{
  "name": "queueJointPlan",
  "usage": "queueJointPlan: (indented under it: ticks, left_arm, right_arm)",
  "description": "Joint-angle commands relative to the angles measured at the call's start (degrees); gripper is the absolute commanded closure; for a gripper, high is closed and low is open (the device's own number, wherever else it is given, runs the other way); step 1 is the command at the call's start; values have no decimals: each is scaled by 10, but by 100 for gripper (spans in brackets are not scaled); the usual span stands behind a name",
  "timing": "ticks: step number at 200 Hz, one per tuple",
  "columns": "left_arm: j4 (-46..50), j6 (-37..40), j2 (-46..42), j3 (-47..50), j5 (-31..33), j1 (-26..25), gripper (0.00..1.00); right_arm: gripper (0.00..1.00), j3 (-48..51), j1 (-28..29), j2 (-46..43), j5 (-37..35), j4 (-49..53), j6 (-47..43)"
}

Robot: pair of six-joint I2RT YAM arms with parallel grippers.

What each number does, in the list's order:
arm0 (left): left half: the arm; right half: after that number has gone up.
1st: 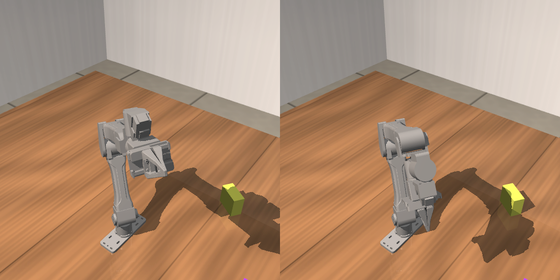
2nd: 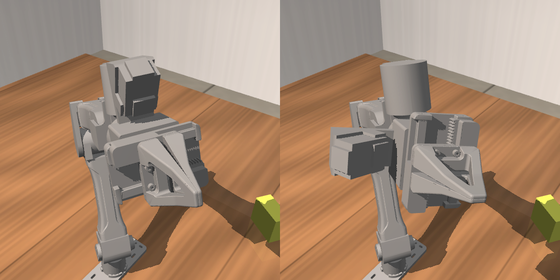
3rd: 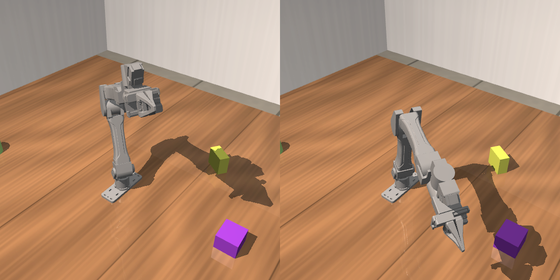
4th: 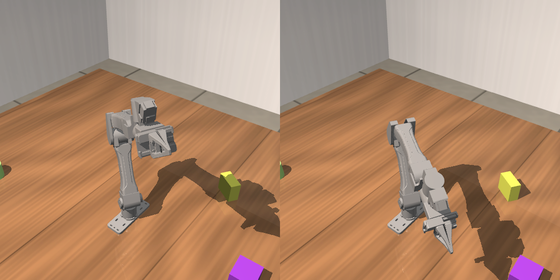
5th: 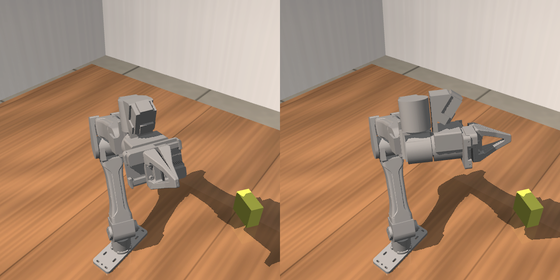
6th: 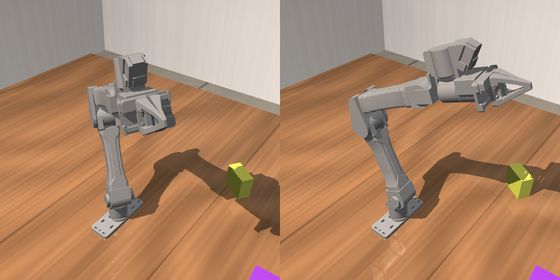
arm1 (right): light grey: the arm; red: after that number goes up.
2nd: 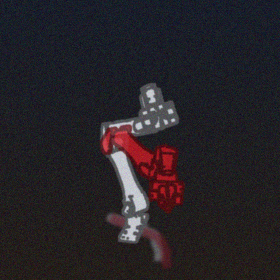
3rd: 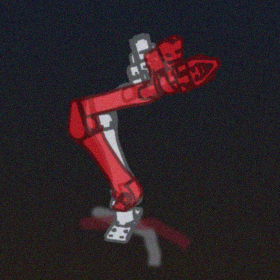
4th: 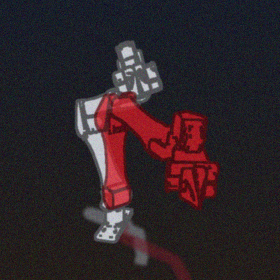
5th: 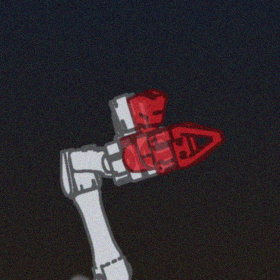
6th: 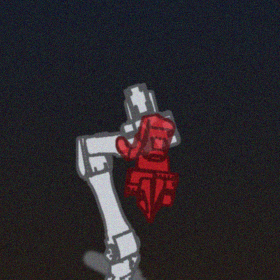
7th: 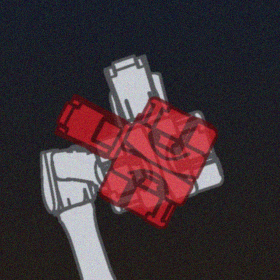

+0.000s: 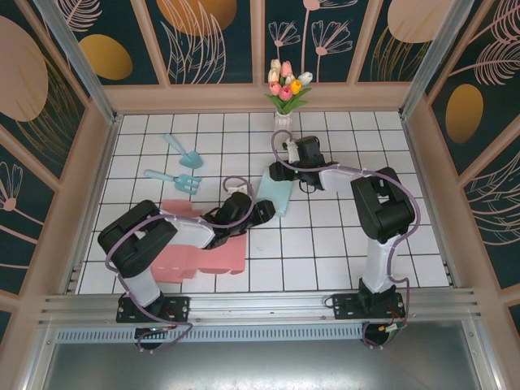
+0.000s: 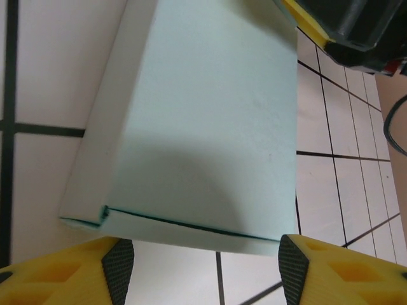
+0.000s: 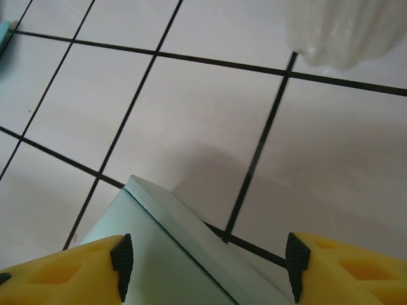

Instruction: Fold the paper box

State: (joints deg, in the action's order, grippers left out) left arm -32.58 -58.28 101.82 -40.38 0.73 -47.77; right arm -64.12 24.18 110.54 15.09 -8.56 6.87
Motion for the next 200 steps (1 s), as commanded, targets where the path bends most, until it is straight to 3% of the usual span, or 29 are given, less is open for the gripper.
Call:
queueJointPlan:
  ticks: [1,45,100,146,200]
  left_arm:
    - [8,19,32,-64,17,-3,36]
    - [61,52,113,-209,31,-3,35]
    - [146,130,255,-420,22,-2,35]
    - [185,148,306,-492,40,-3,35]
    - [212,147,292,-491,80,3,33]
  right_arm:
    - [35,57,-21,-34,15,9,49]
    - [35,149,-83,-111,-8,-52,133]
    - [35,195,-128,-125,-16,-109,175]
    - [35,232,-152,-144,-30,-165,203]
    - [33,258,-155,-190,-99,-169,208]
